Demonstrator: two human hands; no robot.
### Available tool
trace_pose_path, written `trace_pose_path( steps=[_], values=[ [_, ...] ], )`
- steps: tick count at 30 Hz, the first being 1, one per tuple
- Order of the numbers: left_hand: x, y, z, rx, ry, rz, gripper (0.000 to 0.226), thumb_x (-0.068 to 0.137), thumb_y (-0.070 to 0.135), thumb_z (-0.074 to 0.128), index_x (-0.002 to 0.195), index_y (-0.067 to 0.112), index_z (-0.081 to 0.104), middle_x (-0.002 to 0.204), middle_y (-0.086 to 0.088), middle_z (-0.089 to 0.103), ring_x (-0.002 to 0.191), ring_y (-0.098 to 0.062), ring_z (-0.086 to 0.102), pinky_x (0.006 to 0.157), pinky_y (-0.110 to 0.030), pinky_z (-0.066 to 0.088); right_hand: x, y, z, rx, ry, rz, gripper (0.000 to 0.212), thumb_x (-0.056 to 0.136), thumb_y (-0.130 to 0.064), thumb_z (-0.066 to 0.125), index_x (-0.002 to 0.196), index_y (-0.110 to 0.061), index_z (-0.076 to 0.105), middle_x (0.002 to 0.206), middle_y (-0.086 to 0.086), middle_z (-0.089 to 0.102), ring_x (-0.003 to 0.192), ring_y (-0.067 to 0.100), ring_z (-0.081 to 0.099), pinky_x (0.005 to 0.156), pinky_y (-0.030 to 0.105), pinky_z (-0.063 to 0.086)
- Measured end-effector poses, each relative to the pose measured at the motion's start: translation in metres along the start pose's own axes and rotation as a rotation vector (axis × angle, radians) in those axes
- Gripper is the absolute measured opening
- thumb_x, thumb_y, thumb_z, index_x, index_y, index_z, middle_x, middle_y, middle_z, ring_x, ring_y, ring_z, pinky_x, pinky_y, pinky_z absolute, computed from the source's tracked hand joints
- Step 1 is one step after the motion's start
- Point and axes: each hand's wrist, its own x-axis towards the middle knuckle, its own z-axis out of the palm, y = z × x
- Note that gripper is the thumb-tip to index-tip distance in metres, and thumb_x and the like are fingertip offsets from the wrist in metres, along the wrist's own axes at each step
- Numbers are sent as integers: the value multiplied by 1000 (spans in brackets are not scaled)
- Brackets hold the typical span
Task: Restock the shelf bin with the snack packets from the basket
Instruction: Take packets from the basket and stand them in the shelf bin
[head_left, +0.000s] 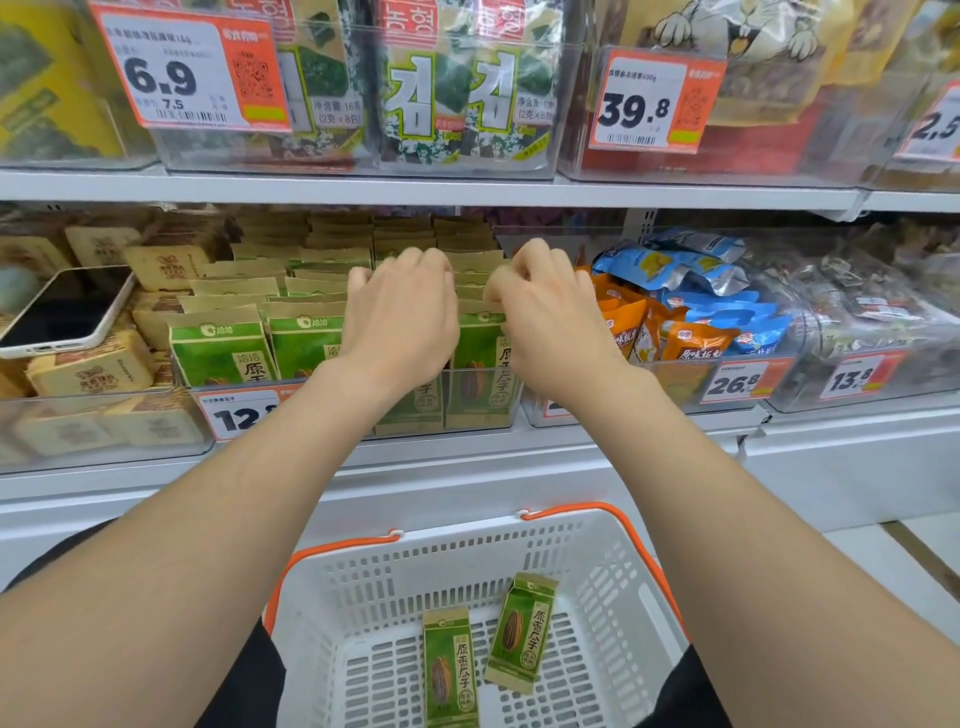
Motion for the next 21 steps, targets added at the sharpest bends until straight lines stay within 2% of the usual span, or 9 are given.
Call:
trace_pose_path(
  steps=[3,5,7,10,13,15,17,21],
  values=[
    [-2,-6,-2,18,-89,111,53,102,31,32,150,14,47,152,-9,49,133,-31,49,111,-53,32,-3,12,8,144,-31,132,61,90,-24,76,140,-24,41,129,0,55,122,28,49,96,46,37],
    [-4,-7,-3,2,-148,145,55,104,32,30,156,15,43,160,-7,46,142,-28,45,118,-51,27,-5,17,10,90,-51,174,62,94,-37,74,148,-28,44,136,-1,58,131,27,47,105,49,35],
    [-6,-6,-2,34,-169,163,54,107,31,29,158,16,41,160,-5,47,145,-26,43,121,-50,24,-6,15,14,97,-6,228,60,94,-39,74,149,-31,51,138,2,54,130,27,44,106,47,37],
    [-10,-4,1,50,-125,164,50,108,27,32,157,15,42,159,-5,48,144,-28,45,120,-50,25,-11,8,19,255,14,342,60,94,-35,76,149,-35,52,134,3,48,126,28,44,104,46,40],
    [-13,-2,2,26,-53,171,38,111,20,37,144,16,54,147,-4,57,129,-31,55,112,-48,32,-16,5,20,350,11,436,60,95,-34,75,149,-42,49,136,4,47,126,30,45,108,50,41],
    [-15,-1,0,34,-42,177,34,113,25,36,137,18,59,136,-2,63,122,-29,57,108,-47,34,-18,2,23,435,38,457,59,94,-30,75,148,-37,52,137,5,50,127,31,49,108,53,44],
    [-17,1,-2,38,-53,174,35,113,33,38,138,20,59,133,0,66,124,-28,57,110,-48,32,-19,1,27,477,82,472,49,95,-27,72,143,-31,59,133,4,57,125,28,52,106,52,47],
    [-23,3,-2,90,-30,182,38,108,38,49,139,19,61,135,-1,67,127,-27,57,113,-48,32,-20,0,36,544,61,448,37,100,-28,65,137,-36,65,127,5,60,122,25,49,102,45,49]
  ],
)
